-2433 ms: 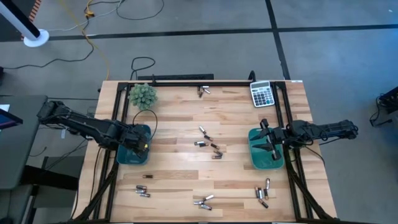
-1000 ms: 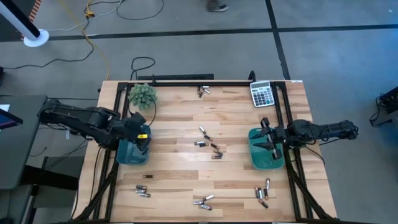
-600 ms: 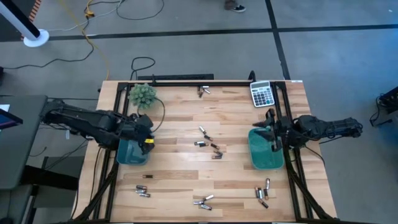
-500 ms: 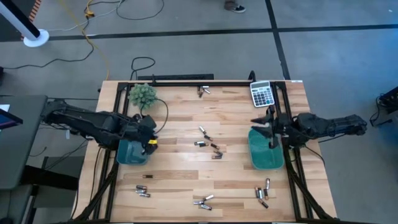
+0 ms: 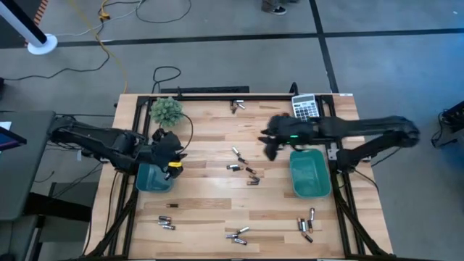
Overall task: Sort batteries
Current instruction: Put the black battery into the green bin
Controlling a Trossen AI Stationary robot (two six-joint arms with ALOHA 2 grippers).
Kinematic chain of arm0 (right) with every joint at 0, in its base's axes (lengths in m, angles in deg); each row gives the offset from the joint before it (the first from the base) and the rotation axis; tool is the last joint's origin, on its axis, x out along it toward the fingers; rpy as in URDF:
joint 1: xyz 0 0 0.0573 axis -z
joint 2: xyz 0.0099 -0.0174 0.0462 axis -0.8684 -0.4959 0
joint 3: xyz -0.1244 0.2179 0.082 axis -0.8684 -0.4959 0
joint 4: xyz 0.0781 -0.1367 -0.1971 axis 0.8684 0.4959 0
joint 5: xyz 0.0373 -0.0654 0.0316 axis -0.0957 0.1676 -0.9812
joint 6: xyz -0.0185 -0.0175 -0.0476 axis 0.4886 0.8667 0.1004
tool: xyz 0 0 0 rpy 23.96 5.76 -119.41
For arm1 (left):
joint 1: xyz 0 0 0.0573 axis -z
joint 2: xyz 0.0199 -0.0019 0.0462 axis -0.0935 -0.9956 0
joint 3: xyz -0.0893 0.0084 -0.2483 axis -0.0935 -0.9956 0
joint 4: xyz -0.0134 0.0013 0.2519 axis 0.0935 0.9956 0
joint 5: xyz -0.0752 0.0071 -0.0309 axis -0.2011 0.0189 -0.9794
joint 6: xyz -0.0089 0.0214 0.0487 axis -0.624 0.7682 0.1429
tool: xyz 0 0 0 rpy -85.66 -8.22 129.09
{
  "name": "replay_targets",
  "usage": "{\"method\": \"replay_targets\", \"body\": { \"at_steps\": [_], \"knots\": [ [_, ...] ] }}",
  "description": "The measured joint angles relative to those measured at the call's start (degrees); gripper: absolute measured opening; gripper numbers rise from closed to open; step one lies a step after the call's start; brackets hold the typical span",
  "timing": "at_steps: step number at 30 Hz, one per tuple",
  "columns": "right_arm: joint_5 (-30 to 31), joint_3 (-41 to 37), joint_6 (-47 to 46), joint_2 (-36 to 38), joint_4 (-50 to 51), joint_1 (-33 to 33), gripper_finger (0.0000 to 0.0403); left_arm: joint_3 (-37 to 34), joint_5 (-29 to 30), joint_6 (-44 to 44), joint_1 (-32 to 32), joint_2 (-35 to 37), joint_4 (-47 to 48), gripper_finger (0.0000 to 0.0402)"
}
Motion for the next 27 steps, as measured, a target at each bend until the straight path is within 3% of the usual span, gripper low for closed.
{"method": "replay_targets", "body": {
  "at_steps": [6,14,22,27],
  "knots": [
    [-4.9,13.3,-1.4,-16.1,10.8,0.4,0.0152,0.0,3.7,-0.7,2.3,3.2,0.1,0.0139],
    [-15.7,19.0,-2.4,-31.0,11.9,2.3,0.0143,-4.0,9.7,-2.3,7.4,7.8,-1.2,0.0139],
    [-16.3,21.1,-2.6,-38.9,13.1,4.4,0.0111,-14.8,10.1,-7.1,9.5,13.9,-12.0,0.0139],
    [-16.5,21.5,-2.6,-41.0,15.8,5.2,0.0109,-17.5,10.1,-6.7,9.8,15.2,-16.6,0.0139]
  ]
}}
